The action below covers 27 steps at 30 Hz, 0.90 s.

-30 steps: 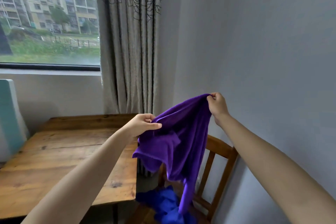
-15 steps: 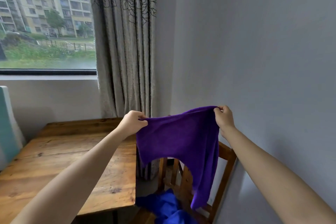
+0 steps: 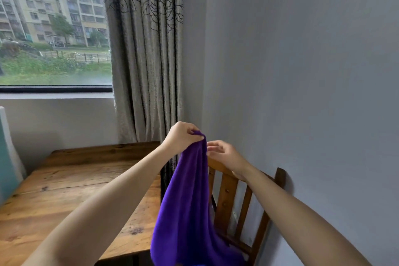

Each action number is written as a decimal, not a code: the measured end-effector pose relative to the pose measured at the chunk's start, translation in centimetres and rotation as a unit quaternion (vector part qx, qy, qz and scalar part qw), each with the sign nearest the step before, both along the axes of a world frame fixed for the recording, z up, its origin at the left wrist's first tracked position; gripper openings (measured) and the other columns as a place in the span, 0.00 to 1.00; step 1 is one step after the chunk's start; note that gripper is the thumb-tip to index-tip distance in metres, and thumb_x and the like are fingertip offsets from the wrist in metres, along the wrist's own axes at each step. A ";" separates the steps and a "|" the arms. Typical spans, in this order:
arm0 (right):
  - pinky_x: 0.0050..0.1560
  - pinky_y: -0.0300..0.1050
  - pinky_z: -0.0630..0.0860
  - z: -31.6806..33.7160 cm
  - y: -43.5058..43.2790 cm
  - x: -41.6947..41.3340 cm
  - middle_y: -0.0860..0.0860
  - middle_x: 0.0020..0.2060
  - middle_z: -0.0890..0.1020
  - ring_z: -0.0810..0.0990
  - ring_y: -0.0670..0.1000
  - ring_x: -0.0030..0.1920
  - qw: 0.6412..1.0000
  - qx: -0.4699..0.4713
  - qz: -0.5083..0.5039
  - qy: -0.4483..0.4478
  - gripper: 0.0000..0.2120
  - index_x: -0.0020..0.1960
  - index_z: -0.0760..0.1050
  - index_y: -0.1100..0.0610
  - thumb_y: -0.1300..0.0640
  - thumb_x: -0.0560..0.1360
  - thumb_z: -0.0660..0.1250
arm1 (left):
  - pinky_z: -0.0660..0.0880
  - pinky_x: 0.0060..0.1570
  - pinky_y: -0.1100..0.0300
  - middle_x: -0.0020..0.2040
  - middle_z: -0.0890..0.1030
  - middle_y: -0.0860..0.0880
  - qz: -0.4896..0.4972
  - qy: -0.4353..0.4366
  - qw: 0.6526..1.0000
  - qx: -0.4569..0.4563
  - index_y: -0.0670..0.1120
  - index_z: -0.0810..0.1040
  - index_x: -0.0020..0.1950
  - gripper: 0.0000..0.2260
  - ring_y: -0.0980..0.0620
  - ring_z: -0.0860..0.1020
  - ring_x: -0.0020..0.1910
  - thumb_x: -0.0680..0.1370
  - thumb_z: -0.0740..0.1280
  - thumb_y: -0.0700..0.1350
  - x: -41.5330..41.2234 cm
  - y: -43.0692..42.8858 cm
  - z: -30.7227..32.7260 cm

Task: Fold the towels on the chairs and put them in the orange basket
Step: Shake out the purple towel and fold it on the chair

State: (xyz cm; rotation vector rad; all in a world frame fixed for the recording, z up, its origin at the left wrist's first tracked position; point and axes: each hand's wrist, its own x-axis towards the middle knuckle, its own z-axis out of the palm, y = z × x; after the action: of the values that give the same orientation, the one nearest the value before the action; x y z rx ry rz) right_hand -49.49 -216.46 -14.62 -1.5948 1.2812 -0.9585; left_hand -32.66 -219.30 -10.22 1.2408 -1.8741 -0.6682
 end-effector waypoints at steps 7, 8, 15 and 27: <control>0.48 0.41 0.79 -0.6 -0.5 1.6 0.49 0.40 0.84 0.82 0.46 0.43 0.987 0.056 0.035 -0.146 0.06 0.47 0.77 0.56 0.58 0.78 0.62 | 0.69 0.26 0.67 0.32 0.74 0.52 0.025 0.091 0.991 0.093 0.46 0.72 0.40 0.10 0.56 0.72 0.29 0.71 0.73 0.45 1.3 0.8 -1.5; 0.42 0.39 0.78 -0.1 -0.7 1.8 0.48 0.36 0.84 0.82 0.45 0.37 0.981 0.051 0.015 -0.187 0.07 0.44 0.77 0.57 0.59 0.78 0.61 | 0.68 0.24 0.67 0.32 0.75 0.51 0.005 0.118 0.983 0.143 0.46 0.72 0.42 0.10 0.57 0.71 0.28 0.72 0.73 0.45 1.9 1.2 -2.4; 0.33 0.33 0.75 5.2 -1.7 3.4 0.46 0.27 0.81 0.78 0.42 0.29 0.979 -0.013 0.024 -0.203 0.08 0.41 0.75 0.59 0.63 0.78 0.60 | 0.76 0.52 0.61 0.50 0.83 0.49 -0.152 0.084 0.942 0.288 0.49 0.80 0.53 0.11 0.53 0.81 0.50 0.72 0.72 0.40 3.1 3.4 -9.3; 0.28 0.34 0.71 10.4 -3.2 -2.7 0.44 0.22 0.77 0.75 0.40 0.24 0.970 -0.044 -0.113 -0.211 0.13 0.37 0.71 0.54 0.59 0.79 0.59 | 0.71 0.43 0.60 0.42 0.81 0.49 -0.041 0.015 0.940 0.337 0.47 0.81 0.48 0.07 0.53 0.76 0.43 0.72 0.68 0.38 7.9 1.8 -12.2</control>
State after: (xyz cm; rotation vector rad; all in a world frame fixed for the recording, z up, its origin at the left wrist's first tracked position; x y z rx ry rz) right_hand -52.23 -219.66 -4.22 -1.2332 1.1429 -1.4274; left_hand -24.79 -217.51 -22.41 1.5523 -1.7279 -1.4490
